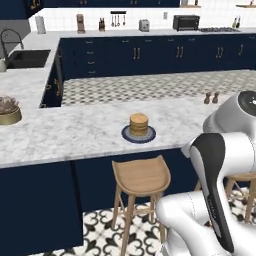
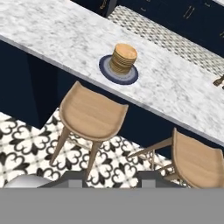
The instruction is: Take the strawberry from the fridge and place it on top of the pancake, located on the dining counter.
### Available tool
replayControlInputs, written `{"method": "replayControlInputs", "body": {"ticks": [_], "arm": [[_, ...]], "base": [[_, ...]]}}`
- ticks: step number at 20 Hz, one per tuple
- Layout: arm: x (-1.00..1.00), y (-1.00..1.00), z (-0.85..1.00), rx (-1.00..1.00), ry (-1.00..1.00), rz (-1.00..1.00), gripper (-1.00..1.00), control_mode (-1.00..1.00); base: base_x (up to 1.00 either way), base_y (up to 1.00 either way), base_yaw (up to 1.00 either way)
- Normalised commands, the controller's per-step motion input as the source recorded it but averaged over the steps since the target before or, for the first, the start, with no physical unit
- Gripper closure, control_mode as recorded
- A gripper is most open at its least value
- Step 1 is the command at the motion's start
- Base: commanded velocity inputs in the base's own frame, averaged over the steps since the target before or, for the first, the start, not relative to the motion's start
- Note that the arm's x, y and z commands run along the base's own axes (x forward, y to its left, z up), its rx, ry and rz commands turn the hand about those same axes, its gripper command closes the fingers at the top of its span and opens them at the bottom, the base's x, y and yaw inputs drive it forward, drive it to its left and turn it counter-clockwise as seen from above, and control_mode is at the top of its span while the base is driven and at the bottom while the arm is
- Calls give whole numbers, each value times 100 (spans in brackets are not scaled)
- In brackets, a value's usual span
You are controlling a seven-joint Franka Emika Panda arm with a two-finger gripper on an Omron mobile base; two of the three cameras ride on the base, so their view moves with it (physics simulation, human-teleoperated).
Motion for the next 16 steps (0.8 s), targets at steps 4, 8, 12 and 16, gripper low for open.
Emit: {"method": "replayControlInputs", "body": {"ticks": [4,8,12,16], "arm": [[0,0,0,0,0,0,100,100],[0,0,0,0,0,0,100,100],[0,0,0,0,0,0,100,100],[0,0,0,0,0,0,100,100]], "base": [[43,45,-28],[46,18,-10],[0,0,2],[0,0,13]]}}
